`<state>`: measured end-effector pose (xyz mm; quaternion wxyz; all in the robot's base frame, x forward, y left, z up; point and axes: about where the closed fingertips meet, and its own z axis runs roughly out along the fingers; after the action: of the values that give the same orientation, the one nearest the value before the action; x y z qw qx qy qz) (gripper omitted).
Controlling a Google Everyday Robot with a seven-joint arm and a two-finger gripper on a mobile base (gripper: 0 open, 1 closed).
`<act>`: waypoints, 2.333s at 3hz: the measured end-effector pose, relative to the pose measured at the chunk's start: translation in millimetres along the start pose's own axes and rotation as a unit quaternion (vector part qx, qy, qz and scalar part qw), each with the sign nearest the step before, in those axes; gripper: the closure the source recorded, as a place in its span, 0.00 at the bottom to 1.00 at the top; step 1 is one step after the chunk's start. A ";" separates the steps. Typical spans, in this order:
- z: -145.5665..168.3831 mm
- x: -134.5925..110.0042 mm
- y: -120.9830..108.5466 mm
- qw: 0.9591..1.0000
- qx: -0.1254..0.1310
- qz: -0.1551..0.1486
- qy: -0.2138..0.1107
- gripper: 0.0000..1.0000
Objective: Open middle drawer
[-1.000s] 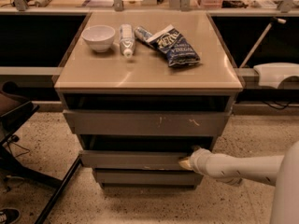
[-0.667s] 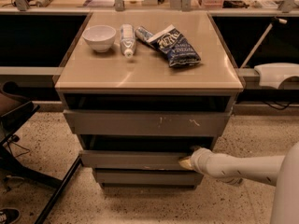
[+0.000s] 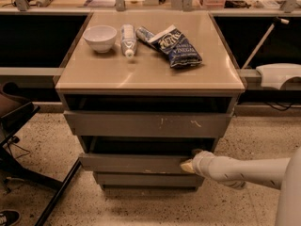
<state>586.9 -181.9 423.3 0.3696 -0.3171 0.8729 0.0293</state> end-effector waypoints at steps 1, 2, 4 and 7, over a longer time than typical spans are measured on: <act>-5.6 4.0 2.6 1.000 0.002 0.000 0.002 1.00; -12.7 9.0 5.9 1.000 0.003 0.001 0.004 1.00; -20.9 12.5 8.6 1.000 0.006 0.002 0.005 1.00; -42.8 28.7 18.8 1.000 0.012 0.004 0.012 1.00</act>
Offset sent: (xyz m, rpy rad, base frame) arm -0.5030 -0.1073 0.0544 -0.1979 0.0847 -0.1962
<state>534.2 -194.4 431.8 0.3630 -0.3099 0.8786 0.0165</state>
